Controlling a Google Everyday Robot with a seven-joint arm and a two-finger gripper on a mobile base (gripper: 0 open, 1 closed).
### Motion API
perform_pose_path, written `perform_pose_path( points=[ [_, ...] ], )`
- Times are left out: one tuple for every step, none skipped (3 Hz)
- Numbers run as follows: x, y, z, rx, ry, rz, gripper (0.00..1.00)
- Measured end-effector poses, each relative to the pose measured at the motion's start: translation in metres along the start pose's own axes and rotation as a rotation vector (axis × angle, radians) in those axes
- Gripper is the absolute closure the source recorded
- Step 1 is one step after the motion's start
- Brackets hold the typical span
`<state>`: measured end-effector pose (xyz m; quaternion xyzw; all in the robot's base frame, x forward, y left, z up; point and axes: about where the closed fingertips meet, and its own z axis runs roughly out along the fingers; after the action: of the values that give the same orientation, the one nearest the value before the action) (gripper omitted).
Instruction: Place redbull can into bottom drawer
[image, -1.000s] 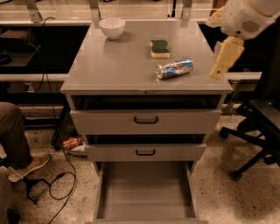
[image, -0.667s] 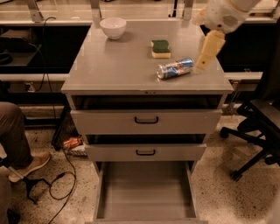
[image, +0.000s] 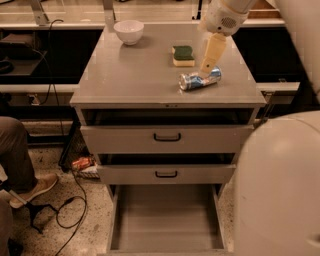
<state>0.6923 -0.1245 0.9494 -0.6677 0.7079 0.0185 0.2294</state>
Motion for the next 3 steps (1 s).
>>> perform_pose_path(
  points=[
    [0.007,-0.013,0.033,-0.006,0.087,0.0,0.0],
    [0.019,-0.014,0.059,-0.027,0.142,0.006,0.0],
    [0.025,-0.01,0.083,-0.059,0.147,0.018,0.0]
  ],
)
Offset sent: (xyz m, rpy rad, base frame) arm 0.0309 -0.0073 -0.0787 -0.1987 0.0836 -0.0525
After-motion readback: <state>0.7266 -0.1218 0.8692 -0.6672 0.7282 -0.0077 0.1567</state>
